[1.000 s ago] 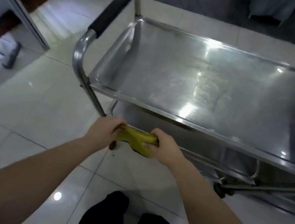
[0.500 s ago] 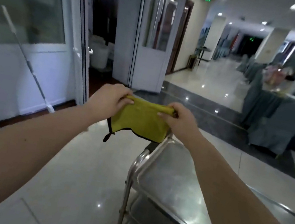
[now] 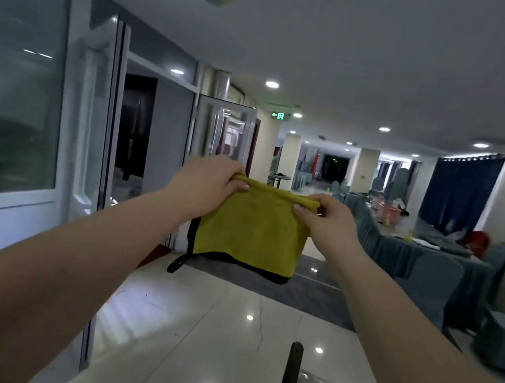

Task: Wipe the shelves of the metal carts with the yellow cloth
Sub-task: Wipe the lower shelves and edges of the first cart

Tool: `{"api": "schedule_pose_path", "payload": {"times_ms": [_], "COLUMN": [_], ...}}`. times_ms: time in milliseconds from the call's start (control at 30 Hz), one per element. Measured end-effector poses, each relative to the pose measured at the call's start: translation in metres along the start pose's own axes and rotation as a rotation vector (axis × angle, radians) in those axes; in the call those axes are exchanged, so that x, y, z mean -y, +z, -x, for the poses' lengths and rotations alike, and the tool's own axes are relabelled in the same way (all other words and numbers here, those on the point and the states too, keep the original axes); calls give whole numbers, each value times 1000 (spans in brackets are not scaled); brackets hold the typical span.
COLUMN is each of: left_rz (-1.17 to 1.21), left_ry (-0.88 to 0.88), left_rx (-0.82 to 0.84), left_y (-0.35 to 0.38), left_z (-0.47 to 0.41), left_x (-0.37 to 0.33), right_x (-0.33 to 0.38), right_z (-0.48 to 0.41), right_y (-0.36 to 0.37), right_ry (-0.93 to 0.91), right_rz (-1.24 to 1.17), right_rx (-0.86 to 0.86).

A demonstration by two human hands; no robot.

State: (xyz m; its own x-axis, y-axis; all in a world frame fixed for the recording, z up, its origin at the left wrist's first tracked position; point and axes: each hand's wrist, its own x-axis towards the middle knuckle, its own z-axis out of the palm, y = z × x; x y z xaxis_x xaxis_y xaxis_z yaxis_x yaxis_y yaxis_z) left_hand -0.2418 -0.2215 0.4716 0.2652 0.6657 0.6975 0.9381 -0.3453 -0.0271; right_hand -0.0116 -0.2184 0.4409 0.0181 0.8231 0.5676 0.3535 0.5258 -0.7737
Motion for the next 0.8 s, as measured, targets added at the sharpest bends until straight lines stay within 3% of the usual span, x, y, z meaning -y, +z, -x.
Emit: {"api": "schedule_pose_path", "payload": {"times_ms": [300, 600, 800], "left_rz": [8, -323, -353], "left_ry": [19, 137, 168], "left_rx": [-34, 25, 22], "left_y": [76, 176, 260], "left_z": [-85, -183, -247], "left_x": [62, 153, 238], "right_x": [-21, -99, -157], "right_z": [-93, -230, -321], "right_y": [32, 111, 190], "right_ry": [-77, -59, -112], "right_rz": [71, 116, 417], "right_rx": [-72, -103, -65]}}
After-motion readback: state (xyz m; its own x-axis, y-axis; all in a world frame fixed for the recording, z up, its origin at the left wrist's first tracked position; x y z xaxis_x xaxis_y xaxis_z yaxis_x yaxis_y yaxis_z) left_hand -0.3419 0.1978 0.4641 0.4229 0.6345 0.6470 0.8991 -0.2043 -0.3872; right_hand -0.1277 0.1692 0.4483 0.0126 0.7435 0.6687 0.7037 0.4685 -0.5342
